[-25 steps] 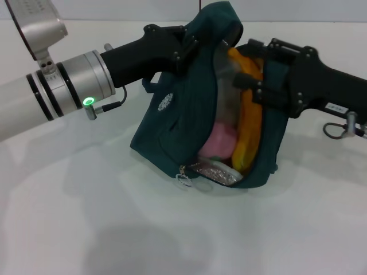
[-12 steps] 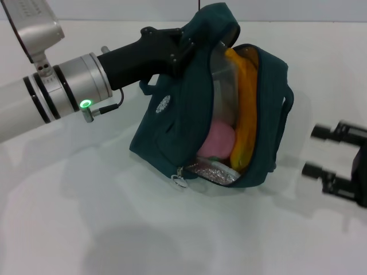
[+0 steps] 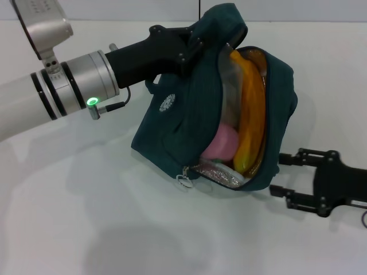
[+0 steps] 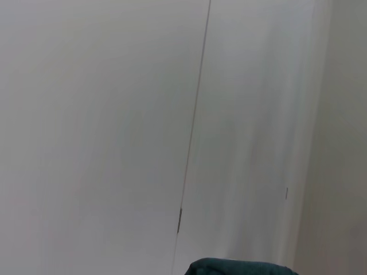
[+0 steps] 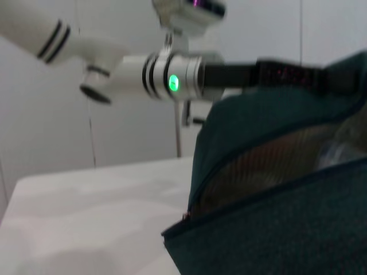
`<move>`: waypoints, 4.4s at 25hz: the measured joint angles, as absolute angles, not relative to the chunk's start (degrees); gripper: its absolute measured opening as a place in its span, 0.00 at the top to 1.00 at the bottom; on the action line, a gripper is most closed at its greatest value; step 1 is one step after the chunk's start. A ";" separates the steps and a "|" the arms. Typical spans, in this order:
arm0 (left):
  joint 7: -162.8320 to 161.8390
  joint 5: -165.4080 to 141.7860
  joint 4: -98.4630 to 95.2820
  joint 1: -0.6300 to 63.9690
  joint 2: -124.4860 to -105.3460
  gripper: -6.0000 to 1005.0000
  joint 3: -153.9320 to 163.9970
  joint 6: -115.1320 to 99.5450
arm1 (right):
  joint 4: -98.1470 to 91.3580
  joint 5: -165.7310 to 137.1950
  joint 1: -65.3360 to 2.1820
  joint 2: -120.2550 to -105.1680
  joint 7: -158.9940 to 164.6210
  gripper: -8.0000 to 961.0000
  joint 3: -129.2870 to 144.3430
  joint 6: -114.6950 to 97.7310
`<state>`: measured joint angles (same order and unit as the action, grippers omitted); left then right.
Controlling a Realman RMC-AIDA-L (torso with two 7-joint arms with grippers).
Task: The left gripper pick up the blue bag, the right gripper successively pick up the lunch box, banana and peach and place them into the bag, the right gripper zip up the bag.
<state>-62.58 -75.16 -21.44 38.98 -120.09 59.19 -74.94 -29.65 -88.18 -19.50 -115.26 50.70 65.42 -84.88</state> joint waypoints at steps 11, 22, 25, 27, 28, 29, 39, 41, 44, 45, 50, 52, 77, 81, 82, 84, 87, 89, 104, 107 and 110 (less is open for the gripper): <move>-62.58 -74.83 -21.37 38.91 -120.14 0.82 59.15 -74.76 | -29.60 -86.76 -23.92 -115.57 53.45 0.39 73.77 -78.66; -62.58 -74.70 -21.36 38.94 -120.15 0.81 59.15 -74.83 | -29.62 -86.74 -24.17 -115.58 53.47 0.45 74.65 -78.43; -62.58 -74.70 -21.35 38.88 -120.15 0.81 59.15 -74.91 | -29.62 -86.60 -24.17 -115.58 53.47 0.45 74.81 -78.28; -62.58 -74.70 -21.35 38.81 -120.15 0.81 59.15 -74.98 | -29.62 -86.01 -24.13 -115.62 53.46 0.45 74.81 -77.90; -62.58 -74.70 -21.36 38.75 -120.15 0.81 59.15 -75.03 | -29.62 -85.41 -24.04 -115.65 53.46 0.45 74.88 -77.46; -62.57 -74.70 -21.35 38.71 -120.15 0.81 59.15 -75.06 | -29.60 -84.99 -23.99 -115.65 53.46 0.48 74.97 -77.11; -62.19 -74.20 -21.36 37.80 -120.14 0.81 59.13 -75.15 | -29.25 -79.95 -22.91 -115.66 51.46 0.87 74.77 -75.68; -61.47 -73.97 -21.36 37.27 -120.16 0.81 59.11 -75.24 | -28.50 -75.48 -22.10 -115.59 49.89 0.88 74.62 -75.74; -60.28 -72.65 -20.69 36.45 -120.25 0.81 59.12 -75.47 | -26.52 -68.50 -21.62 -115.46 47.58 0.89 74.57 -76.00; -60.12 -72.21 -20.12 36.31 -120.26 0.81 59.12 -75.64 | -25.84 -66.24 -21.59 -115.44 46.77 0.89 74.56 -76.17; -57.67 -71.20 -16.51 35.96 -120.22 0.81 59.15 -78.46 | -25.37 -62.31 -21.20 -115.07 45.85 0.90 73.74 -79.97; -55.50 -71.19 -15.28 35.21 -120.27 0.81 59.15 -80.26 | -25.78 -62.56 -21.21 -114.45 47.43 0.91 73.17 -82.53; -39.63 -65.00 -1.99 31.67 -120.76 0.37 58.94 -90.36 | -31.11 -67.69 -22.07 -111.04 63.89 0.92 72.86 -85.42; -39.62 -65.00 -1.96 31.66 -120.76 0.33 58.77 -90.35 | -31.11 -67.91 -21.93 -111.03 63.58 0.92 72.96 -85.87; -39.62 -65.00 -1.96 31.67 -120.76 0.33 58.75 -90.34 | -31.15 -67.99 -21.90 -111.03 63.45 0.90 72.96 -85.91; -39.61 -65.00 -1.94 31.80 -120.76 0.33 58.70 -90.34 | -31.40 -68.09 -21.84 -111.01 63.37 0.87 72.90 -85.92; -39.60 -65.02 -1.93 32.04 -120.76 0.33 58.70 -90.29 | -31.77 -68.12 -21.87 -111.00 63.37 0.81 72.82 -85.96; -39.59 -65.01 -1.93 32.14 -120.76 0.33 58.70 -90.16 | -31.86 -68.09 -21.83 -111.00 63.37 0.73 72.09 -86.05; -39.58 -64.93 -1.38 32.85 -120.76 0.33 58.71 -89.36 | -32.85 -71.88 -16.55 -109.74 58.89 0.35 61.12 -101.24; -39.56 -64.93 -1.36 32.86 -120.76 0.33 58.71 -89.29 | -34.29 -74.14 -15.33 -110.39 56.78 0.35 60.80 -102.17; -39.56 -64.93 -1.35 32.85 -120.76 0.33 58.71 -89.23 | -34.96 -80.10 -15.93 -110.63 56.14 0.35 61.02 -104.15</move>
<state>-39.56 -64.93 -1.35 32.85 -120.76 58.71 -89.24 -34.96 -80.10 -15.93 -110.63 56.14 61.02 -104.16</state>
